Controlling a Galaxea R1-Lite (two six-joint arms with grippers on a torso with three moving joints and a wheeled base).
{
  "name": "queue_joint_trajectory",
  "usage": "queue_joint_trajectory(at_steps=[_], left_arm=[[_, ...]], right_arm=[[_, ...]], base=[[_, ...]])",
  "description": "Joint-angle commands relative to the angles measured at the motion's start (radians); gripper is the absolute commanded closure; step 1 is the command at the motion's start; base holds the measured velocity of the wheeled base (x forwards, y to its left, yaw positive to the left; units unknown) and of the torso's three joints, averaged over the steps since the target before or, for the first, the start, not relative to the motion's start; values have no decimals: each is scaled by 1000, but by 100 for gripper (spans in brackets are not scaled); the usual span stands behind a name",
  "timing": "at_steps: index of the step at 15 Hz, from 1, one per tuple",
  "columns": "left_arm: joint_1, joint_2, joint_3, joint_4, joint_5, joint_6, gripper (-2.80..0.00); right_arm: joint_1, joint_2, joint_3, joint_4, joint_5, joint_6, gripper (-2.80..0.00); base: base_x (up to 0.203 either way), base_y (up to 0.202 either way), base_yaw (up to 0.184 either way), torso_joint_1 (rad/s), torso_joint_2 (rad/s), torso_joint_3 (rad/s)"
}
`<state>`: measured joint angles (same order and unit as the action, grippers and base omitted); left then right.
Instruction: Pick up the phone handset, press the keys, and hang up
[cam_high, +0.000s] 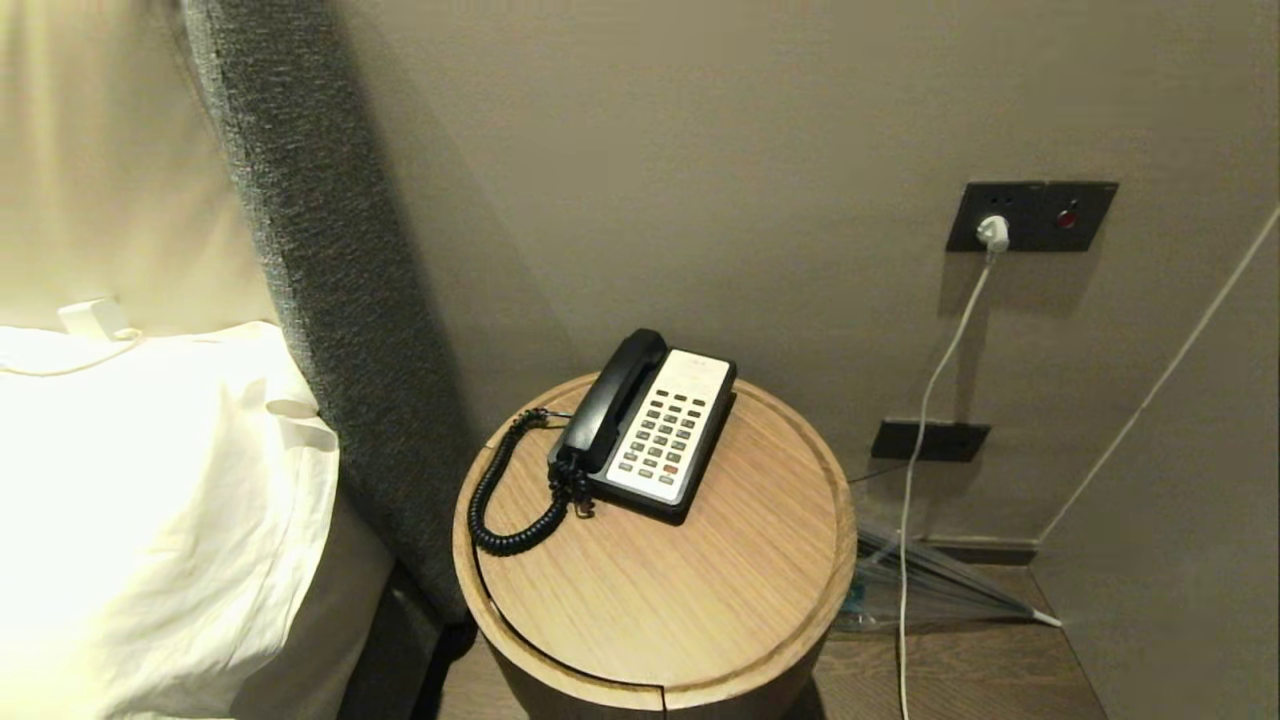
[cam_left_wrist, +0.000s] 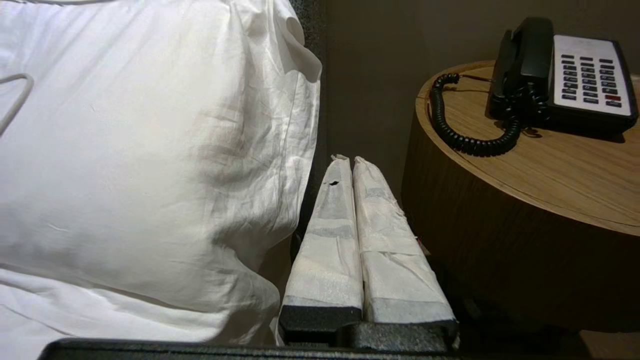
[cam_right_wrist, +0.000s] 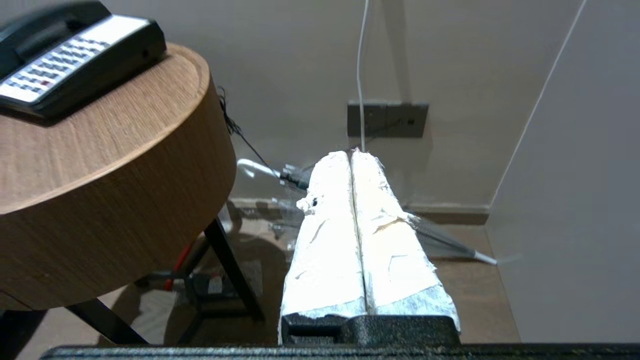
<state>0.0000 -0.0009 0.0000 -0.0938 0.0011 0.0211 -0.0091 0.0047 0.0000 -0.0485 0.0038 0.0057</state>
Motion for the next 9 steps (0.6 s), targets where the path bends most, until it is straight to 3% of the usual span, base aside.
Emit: queue_joint_trajectory(at_steps=[1, 5, 9], left_arm=[[0, 1, 40, -1, -1, 2, 0], [0, 1, 40, -4, -2, 4, 0], [0, 1, 40, -5, -1, 7, 0]], right_arm=[[0, 3, 21, -1, 1, 0, 0], [0, 3, 21, -1, 1, 0, 0], [0, 3, 21, -1, 1, 0, 0]], base=[[0, 0, 0, 6, 2, 210], [0, 0, 0, 3, 2, 180], [0, 0, 0, 1, 1, 39]])
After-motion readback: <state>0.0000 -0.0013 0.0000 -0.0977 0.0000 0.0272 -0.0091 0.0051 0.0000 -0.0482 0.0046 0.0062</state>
